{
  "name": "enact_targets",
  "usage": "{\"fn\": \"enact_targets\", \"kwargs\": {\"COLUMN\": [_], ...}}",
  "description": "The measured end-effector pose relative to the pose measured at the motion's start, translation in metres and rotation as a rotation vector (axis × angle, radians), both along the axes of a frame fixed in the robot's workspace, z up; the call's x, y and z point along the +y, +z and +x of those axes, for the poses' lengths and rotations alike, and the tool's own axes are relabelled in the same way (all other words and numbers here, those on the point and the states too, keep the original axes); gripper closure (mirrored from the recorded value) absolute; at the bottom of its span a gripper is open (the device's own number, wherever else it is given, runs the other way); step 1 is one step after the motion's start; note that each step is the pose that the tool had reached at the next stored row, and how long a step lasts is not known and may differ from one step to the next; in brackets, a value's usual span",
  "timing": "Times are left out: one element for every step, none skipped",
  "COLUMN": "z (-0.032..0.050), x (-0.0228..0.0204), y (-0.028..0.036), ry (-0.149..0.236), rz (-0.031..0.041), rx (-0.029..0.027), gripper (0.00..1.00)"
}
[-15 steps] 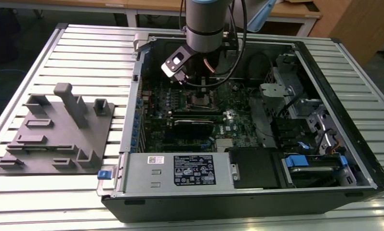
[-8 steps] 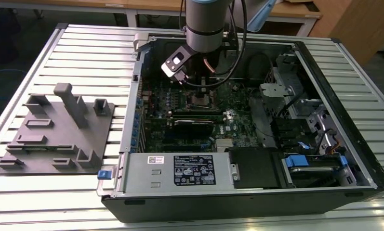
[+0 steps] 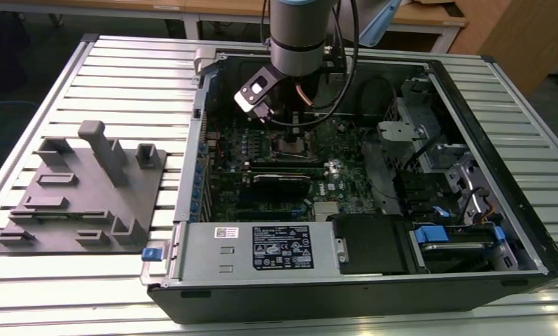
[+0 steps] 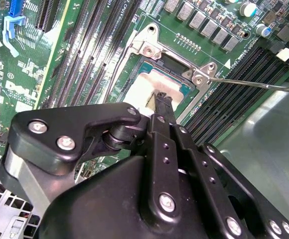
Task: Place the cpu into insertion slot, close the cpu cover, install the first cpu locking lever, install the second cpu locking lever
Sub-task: 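Close the cpu cover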
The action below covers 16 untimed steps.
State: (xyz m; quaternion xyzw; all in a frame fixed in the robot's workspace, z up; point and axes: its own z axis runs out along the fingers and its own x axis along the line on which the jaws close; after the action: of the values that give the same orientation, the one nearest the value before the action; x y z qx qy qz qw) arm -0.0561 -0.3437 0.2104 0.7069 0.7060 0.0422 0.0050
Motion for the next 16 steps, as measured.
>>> {"fn": "enact_targets", "kwargs": {"z": [0.0000,0.0000,0.0001,0.0004,0.0006,0.0007,0.0007,0.0007,0.0007,0.0007,0.0007,0.0007,0.0007,0.0007,0.0007,0.0007], "x": [0.0000,0.0000,0.0000,0.0000,0.0000,-0.0001,0.0000,0.0000,0.0000,0.0000,0.0000,0.0000,0.0000,0.0000,0.0000,0.0000], "y": [0.0000,0.0000,0.0001,0.0001,0.0001,0.0002,0.0002,0.0004,0.0011,0.0025,0.0040,0.0055,0.0073,0.0091,0.0112,0.0132], "ry": [0.000,0.000,0.000,0.000,0.000,0.000,0.000,0.000,0.000,0.000,0.000,0.000,0.000,0.000,0.000,0.000], "rz": [0.0000,0.0005,0.0018,0.0022,0.0025,0.0034,0.0045,0.0047,0.0049,0.0049,0.0048,0.0049,0.0050,0.0050,0.0050,0.0049], "rx": [0.0000,0.0016,0.0056,0.0124,0.0192,0.0210,0.0219,0.0218,0.0218,0.0218,0.0219,0.0219,0.0218,0.0218,0.0219,0.0219], "gripper": [0.89,0.89,0.89,0.89,0.89,0.89,0.89,0.89,0.89,0.89,0.89,0.89,0.89,0.89,0.89,0.89]}}
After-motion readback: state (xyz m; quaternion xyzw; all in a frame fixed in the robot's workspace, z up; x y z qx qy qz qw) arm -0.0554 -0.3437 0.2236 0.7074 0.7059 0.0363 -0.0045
